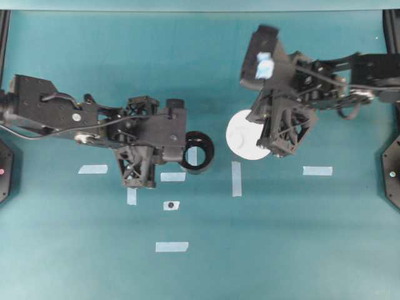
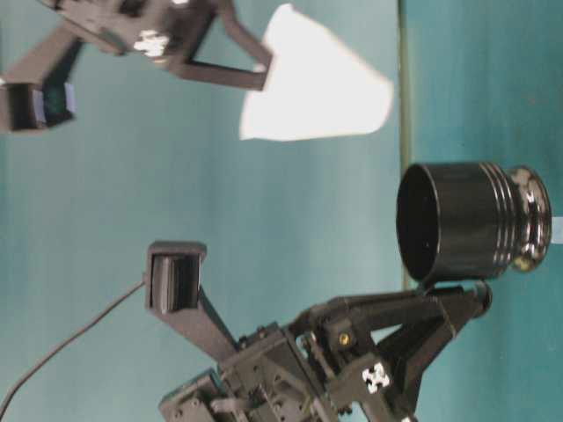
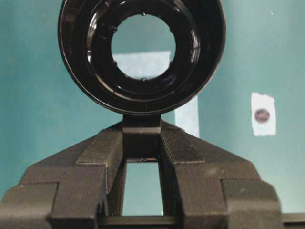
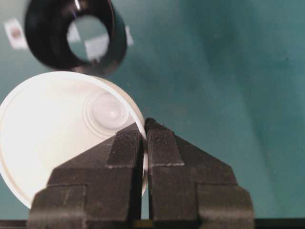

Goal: Holding the cup holder with the left arm, the right arm places the cup into the cup holder.
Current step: 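Lift holder with left gripper and cup with right gripper toward center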

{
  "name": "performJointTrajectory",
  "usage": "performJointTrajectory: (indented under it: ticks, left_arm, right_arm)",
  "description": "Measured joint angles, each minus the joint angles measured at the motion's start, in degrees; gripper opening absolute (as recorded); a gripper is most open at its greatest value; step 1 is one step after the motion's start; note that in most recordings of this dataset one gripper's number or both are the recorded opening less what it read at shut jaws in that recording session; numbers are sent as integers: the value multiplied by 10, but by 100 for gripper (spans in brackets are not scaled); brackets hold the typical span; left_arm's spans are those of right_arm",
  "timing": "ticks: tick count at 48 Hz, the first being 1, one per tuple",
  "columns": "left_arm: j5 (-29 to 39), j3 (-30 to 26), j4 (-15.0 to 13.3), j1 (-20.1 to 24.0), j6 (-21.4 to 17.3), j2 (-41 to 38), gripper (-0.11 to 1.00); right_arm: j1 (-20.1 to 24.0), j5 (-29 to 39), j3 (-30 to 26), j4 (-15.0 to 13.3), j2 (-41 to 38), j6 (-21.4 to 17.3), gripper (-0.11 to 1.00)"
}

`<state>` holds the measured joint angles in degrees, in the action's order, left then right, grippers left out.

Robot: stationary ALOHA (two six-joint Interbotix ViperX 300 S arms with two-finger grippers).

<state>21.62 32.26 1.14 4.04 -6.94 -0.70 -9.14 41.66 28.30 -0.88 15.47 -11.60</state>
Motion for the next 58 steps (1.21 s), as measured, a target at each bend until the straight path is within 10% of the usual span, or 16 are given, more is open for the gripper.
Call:
performJointTrajectory:
  ticks: [58]
  left_arm:
    - [26,-81,0,1,-19,-33,23]
  right_arm:
    - [18,-133,31,26,-13,-27,3]
